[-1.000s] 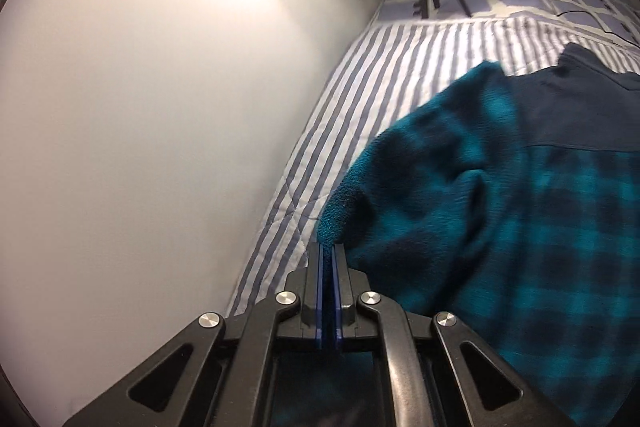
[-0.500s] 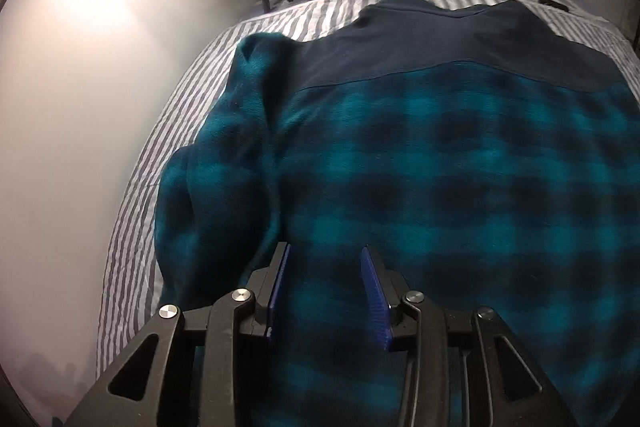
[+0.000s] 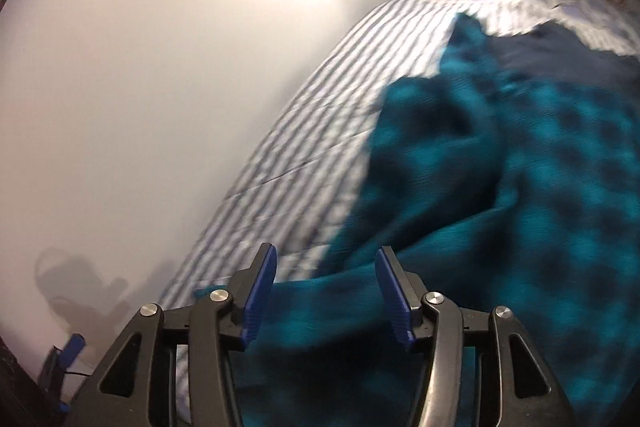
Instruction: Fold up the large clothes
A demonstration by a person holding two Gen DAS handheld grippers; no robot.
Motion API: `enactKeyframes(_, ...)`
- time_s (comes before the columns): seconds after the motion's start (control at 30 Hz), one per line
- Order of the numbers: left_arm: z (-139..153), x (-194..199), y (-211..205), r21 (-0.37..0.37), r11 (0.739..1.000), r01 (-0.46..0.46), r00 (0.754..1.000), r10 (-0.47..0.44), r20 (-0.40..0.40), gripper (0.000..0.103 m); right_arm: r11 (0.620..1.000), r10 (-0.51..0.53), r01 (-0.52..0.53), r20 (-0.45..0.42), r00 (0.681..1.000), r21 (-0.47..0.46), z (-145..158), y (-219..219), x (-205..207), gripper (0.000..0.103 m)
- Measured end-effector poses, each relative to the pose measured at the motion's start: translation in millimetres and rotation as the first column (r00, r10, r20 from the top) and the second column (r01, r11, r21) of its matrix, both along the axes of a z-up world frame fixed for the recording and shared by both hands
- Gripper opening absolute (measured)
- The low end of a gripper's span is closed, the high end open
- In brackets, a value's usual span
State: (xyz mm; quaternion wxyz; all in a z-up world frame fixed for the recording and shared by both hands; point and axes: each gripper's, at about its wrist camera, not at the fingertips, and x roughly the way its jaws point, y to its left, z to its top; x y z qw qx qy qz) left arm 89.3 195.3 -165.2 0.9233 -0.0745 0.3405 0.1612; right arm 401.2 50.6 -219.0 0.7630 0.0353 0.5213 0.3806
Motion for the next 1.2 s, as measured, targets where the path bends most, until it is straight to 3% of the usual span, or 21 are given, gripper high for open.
enactKeyframes(0.13, -1.3, -5.3, 8.4, -0.033, 0.999, 0.008, 1.000, -0.008, 0.002, 0.071, 0.994, 0.096, -0.095, 0.012, 0.995, -0.061, -13.9, 42.8, -21.5, 0.055)
enactKeyframes(0.23, -15.1, 4.4, 19.4, -0.132, 0.991, 0.012, 0.998, -0.020, -0.057, 0.071, 0.991, 0.102, -0.100, 0.021, 0.995, -0.089, -14.9, 54.1, -34.8, 0.055)
enactKeyframes(0.37, -40.8, 39.8, 37.9, -0.284, 0.959, -0.003, 0.990, -0.037, -0.136, 0.070, 0.996, 0.040, -0.037, 0.030, 0.999, -0.080, -6.8, 25.7, -33.7, 0.055)
enactKeyframes(0.47, -59.7, 65.9, 40.5, -0.345, 0.939, -0.004, 0.981, -0.063, -0.184, 0.061, 0.997, -0.017, 0.020, 0.037, 0.999, -0.075, 0.1, -11.2, -28.6, 0.055)
enactKeyframes(0.67, -89.0, 102.7, 36.7, -0.294, 0.955, -0.049, 0.957, -0.039, -0.287, 0.061, 0.986, -0.158, 0.158, 0.007, 0.987, -0.049, 4.9, -75.6, -4.5, 0.056)
enactKeyframes(0.9, -117.8, 126.3, 41.8, -0.251, 0.964, -0.085, 0.940, -0.007, -0.342, 0.058, 0.976, -0.216, 0.214, -0.051, 0.975, -0.041, -12.9, -90.4, 22.8, 0.056)
enactKeyframes(0.93, -119.9, 128.7, 41.7, -0.247, 0.966, -0.078, 0.941, -0.010, -0.339, 0.047, 0.976, -0.218, 0.216, -0.057, 0.974, -0.041, -14.0, -90.9, 24.4, 0.056)
enactKeyframes(0.97, -118.5, 130.7, 39.6, -0.227, 0.972, -0.064, 0.945, -0.014, -0.328, 0.024, 0.975, -0.221, 0.218, -0.065, 0.973, -0.041, -15.9, -92.0, 26.4, 0.056)
enactKeyframes(1.0, -116.9, 132.2, 37.4, -0.215, 0.975, -0.046, 0.947, -0.026, -0.321, 0.014, 0.975, -0.223, 0.220, -0.074, 0.972, -0.039, -20.0, -91.1, 29.6, 0.056)
enactKeyframes(1.1, -104.3, 132.2, 28.2, -0.206, 0.978, 0.010, 0.957, -0.069, -0.281, 0.008, 0.973, -0.230, 0.227, -0.089, 0.969, -0.042, -28.0, -90.4, 35.3, 0.056)
enactKeyframes(1.2, -72.8, 120.6, 10.8, -0.199, 0.974, 0.110, 0.972, -0.148, -0.183, 0.008, 0.973, -0.230, 0.228, -0.098, 0.968, -0.034, -29.9, -92.9, 36.8, 0.056)
